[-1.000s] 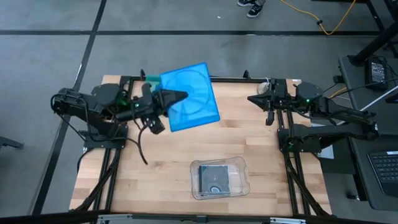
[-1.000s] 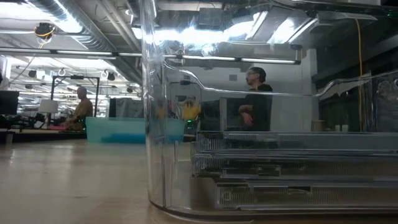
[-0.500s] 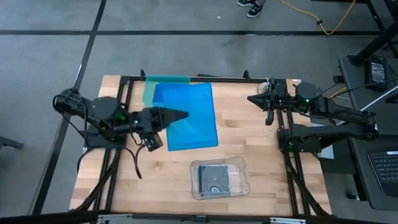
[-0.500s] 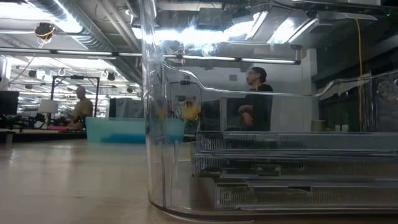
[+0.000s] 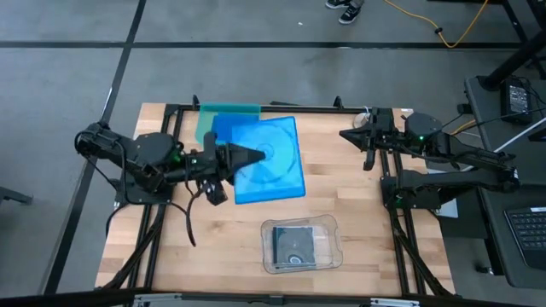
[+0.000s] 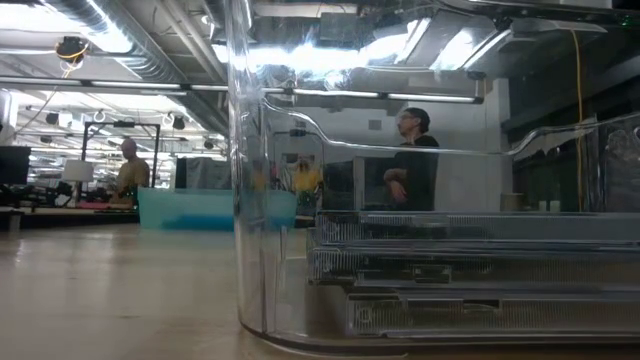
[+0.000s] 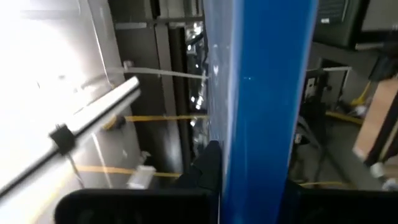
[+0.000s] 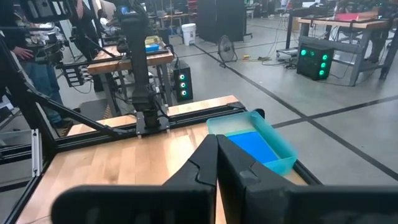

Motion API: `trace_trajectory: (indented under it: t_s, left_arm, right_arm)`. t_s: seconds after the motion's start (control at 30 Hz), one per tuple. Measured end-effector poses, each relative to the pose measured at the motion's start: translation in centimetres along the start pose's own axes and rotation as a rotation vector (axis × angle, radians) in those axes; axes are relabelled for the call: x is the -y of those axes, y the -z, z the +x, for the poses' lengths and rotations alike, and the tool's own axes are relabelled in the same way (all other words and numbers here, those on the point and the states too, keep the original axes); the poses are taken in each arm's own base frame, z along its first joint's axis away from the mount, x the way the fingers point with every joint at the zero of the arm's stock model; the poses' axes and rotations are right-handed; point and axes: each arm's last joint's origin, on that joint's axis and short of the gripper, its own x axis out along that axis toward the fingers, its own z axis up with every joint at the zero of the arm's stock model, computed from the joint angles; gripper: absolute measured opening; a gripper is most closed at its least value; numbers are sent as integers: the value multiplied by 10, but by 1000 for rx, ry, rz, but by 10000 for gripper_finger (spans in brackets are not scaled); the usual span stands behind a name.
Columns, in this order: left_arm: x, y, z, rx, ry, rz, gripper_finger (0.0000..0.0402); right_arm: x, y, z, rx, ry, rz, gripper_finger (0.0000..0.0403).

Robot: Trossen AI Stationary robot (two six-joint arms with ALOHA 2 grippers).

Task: Pick & place jewel cases by type
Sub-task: Put the dark blue CD case into the light blue bin

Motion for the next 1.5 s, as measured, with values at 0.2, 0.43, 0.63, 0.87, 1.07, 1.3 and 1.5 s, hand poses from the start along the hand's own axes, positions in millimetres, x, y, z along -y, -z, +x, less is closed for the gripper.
trace_trajectory:
  t_s: [0.2, 0.43, 0.63, 0.87, 1.07, 1.3, 1.5]
  left_arm:
    - [1, 13, 7, -56, -8, -276, 5]
    - [2, 36, 17, -134, -64, -774, 5]
    - [4, 58, 24, -195, -135, -1199, 5]
    - [23, 81, 30, -275, -46, -1819, 5]
    - [40, 88, 27, -425, 78, -1879, 5]
    - [70, 88, 27, -530, 271, -1882, 5]
    - [105, 87, 30, -607, 421, -1885, 5]
  right_arm:
    - [0, 0, 0, -1, 0, 8, 7]
    - [0, 0, 0, -3, 0, -4, 7]
    - [-1, 0, 0, -5, -18, -15, 7]
    - [-4, 1, 0, -19, -125, -81, 7]
    - [-3, 3, 0, -40, -158, -53, 10]
    - [6, -13, 2, -203, -145, -31, 74]
    - [9, -49, 20, -298, -185, -88, 154]
